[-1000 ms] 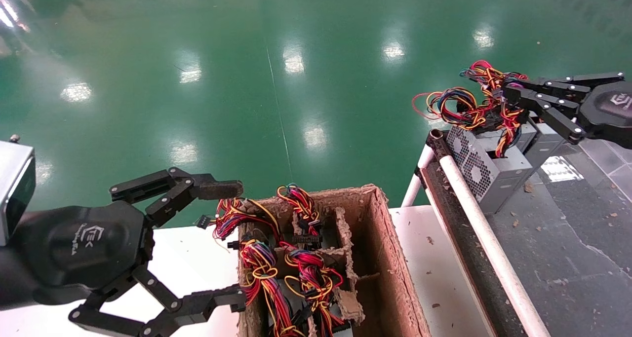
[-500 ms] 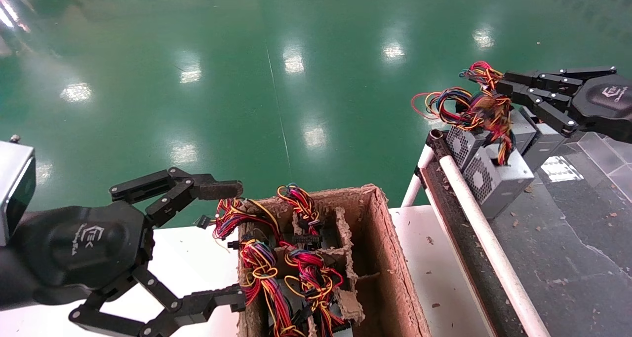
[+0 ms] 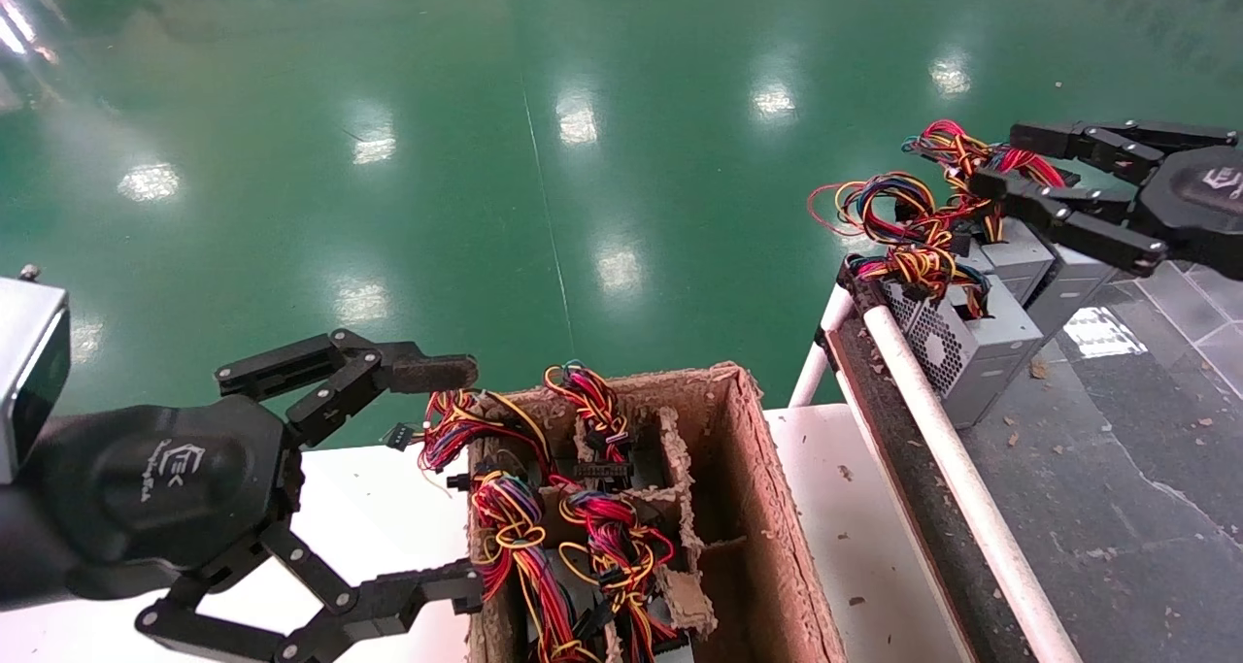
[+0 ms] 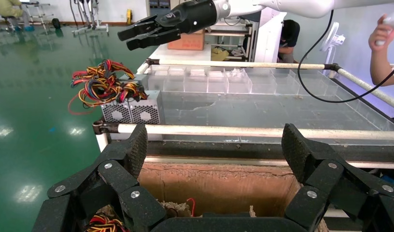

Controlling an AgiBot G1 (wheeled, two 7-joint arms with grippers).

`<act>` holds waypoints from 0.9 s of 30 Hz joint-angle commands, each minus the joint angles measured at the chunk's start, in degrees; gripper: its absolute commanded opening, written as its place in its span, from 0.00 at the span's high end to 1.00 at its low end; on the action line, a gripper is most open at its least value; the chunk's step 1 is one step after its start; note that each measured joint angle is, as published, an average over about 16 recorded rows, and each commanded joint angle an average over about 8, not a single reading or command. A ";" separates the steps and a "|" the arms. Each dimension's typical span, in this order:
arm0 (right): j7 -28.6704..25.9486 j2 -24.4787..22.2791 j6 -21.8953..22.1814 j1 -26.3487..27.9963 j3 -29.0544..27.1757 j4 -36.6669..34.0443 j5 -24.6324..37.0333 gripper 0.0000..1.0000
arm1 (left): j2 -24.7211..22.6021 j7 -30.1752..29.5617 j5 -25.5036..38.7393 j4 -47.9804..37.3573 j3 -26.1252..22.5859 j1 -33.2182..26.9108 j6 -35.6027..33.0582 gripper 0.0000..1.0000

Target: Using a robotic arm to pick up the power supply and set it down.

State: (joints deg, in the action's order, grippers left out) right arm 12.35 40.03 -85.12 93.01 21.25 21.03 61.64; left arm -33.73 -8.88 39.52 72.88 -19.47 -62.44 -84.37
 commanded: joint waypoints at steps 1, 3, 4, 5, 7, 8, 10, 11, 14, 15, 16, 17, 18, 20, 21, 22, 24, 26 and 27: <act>-0.65 -0.14 -0.06 -0.85 -0.14 1.40 -0.51 0.00 | 0.00 0.00 0.00 -0.01 0.00 0.00 0.00 0.00; -1.50 -0.33 -0.08 -2.00 -0.33 3.34 -1.24 0.00 | 0.00 0.00 0.00 -0.01 0.00 0.00 0.00 0.00; -1.91 -0.42 -0.09 -2.56 -0.43 4.27 -1.59 0.00 | 0.00 0.01 0.00 -0.01 -0.01 0.00 0.00 0.00; -2.34 -0.51 -0.10 -3.14 -0.52 5.24 -1.95 0.00 | 0.00 0.01 0.00 -0.01 -0.01 0.00 0.00 0.00; -3.17 -0.69 -0.12 -4.28 -0.71 7.13 -2.67 0.00 | 0.00 0.01 0.00 -0.01 -0.01 -0.01 0.00 0.00; -3.59 -0.78 -0.13 -4.86 -0.81 8.10 -3.04 0.00 | 0.00 0.01 -0.01 -0.01 -0.01 -0.01 0.00 0.00; -4.43 -0.96 -0.15 -5.99 -1.00 10.00 -3.75 0.00 | 0.00 0.01 -0.01 -0.01 -0.01 -0.01 0.00 0.00; -4.85 -1.05 -0.16 -6.57 -1.09 10.97 -4.11 0.00 | 0.00 0.01 -0.01 -0.02 -0.01 -0.01 0.00 0.00; -6.11 -1.33 -0.18 -8.28 -1.38 13.83 -5.19 0.00 | 0.00 0.01 -0.01 -0.02 -0.02 -0.01 0.00 0.00; -6.53 -1.42 -0.19 -8.86 -1.47 14.80 -5.56 0.00 | 0.00 0.01 -0.01 -0.02 -0.02 -0.01 0.00 0.00; -6.94 -1.51 -0.20 -9.41 -1.57 15.72 -5.91 0.00 | 0.00 0.01 -0.01 -0.02 -0.02 -0.01 0.00 0.00; -7.36 -1.60 -0.21 -9.99 -1.66 16.69 -6.27 0.00 | 0.00 0.01 -0.01 -0.02 -0.02 -0.01 0.00 0.00; -7.79 -1.69 -0.22 -10.57 -1.76 17.66 -6.64 0.00 | 0.00 0.01 -0.01 -0.02 -0.02 -0.01 0.00 0.00; -8.62 -1.87 -0.24 -11.71 -1.95 19.56 -7.35 0.00 | 0.01 0.02 -0.01 -0.02 -0.02 -0.01 0.00 0.00; -9.05 -1.96 -0.25 -12.29 -2.04 20.53 -7.72 0.00 | 0.01 0.02 -0.01 -0.02 -0.03 -0.01 0.00 0.00; -9.45 -2.05 -0.26 -12.85 -2.14 21.46 -8.07 0.00 | 0.01 0.02 -0.01 -0.02 -0.03 -0.01 0.00 0.00; -10.30 -2.24 -0.28 -14.00 -2.33 23.39 -8.80 0.00 | 0.01 0.02 -0.02 -0.02 -0.03 -0.01 0.00 0.00; -11.13 -2.42 -0.30 -15.13 -2.52 25.28 -9.51 0.00 | 0.01 0.02 -0.02 -0.02 -0.03 -0.01 0.00 0.00; -11.56 -2.51 -0.31 -15.71 -2.61 26.25 -9.87 0.00 | 0.01 0.02 -0.02 -0.02 -0.03 -0.01 0.00 0.00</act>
State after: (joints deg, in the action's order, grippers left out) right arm 0.79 37.52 -85.43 77.31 18.64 47.26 51.78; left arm -33.73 -8.86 39.50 72.87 -19.51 -62.45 -84.36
